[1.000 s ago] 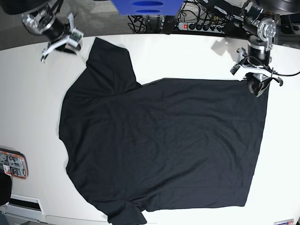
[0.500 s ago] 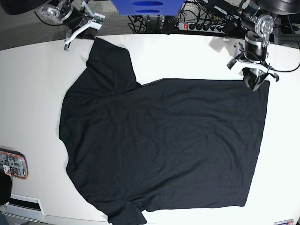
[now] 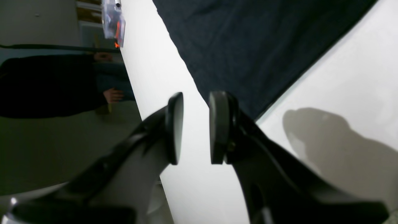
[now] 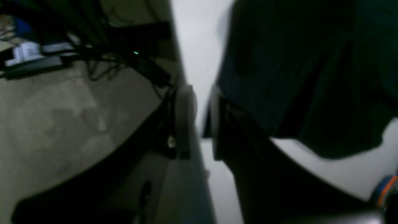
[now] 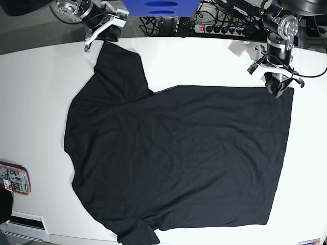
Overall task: Fold the T-shirt properly
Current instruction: 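Grasp the sleeve tip near the right gripper with the right gripper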
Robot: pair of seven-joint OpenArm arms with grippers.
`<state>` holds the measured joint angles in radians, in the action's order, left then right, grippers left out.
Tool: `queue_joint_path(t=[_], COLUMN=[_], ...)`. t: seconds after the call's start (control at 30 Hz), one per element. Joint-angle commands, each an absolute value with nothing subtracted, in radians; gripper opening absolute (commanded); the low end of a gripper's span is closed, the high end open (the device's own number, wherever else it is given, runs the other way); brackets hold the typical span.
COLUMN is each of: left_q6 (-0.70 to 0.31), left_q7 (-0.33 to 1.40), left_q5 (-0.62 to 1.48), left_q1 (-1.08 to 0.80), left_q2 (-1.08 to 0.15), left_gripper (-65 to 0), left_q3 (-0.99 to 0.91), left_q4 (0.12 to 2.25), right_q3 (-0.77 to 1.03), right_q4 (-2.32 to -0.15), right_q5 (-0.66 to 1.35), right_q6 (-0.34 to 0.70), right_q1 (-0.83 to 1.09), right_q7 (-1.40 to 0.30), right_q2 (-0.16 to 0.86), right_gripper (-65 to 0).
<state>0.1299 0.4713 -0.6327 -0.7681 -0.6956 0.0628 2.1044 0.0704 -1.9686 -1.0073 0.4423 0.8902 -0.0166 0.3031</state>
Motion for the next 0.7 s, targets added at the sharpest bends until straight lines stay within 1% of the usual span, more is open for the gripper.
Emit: queue_joint_path(t=[0.0, 0.17, 0.53, 0.6, 0.67], left_q6=[0.147, 0.147, 0.147, 0.147, 0.147], left_q7=[0.464, 0.464, 0.464, 0.464, 0.464], left_q5=[-0.647, -0.647, -0.647, -0.647, -0.647], left_q1=[-0.771, -0.769, -0.768, -0.768, -0.768], left_q2=[-0.707, -0.705, -0.705, -0.705, -0.705], left_gripper=[-49.8, -49.8, -49.8, -49.8, -49.8], left_q3=[0.056, 0.056, 0.056, 0.056, 0.056], left_q4=[2.118, 2.118, 2.118, 2.118, 2.118], right_q3=[0.073, 0.093, 0.062, 0.059, 0.059], right_q4=[-1.989, -1.989, -1.988, -1.986, -1.986], right_q5=[-1.001, -1.001, -1.004, -1.006, -1.006], right_q6=[0.432, 0.423, 0.421, 0.421, 0.423], right_q1=[0.891, 0.866, 0.869, 0.868, 0.866], right_q7=[0.018, 0.028, 0.044, 0.042, 0.036], right_q2=[0.306, 0.288, 0.288, 0.286, 0.286], right_gripper=[-55.3, -55.3, -55.1, -52.5, -45.8])
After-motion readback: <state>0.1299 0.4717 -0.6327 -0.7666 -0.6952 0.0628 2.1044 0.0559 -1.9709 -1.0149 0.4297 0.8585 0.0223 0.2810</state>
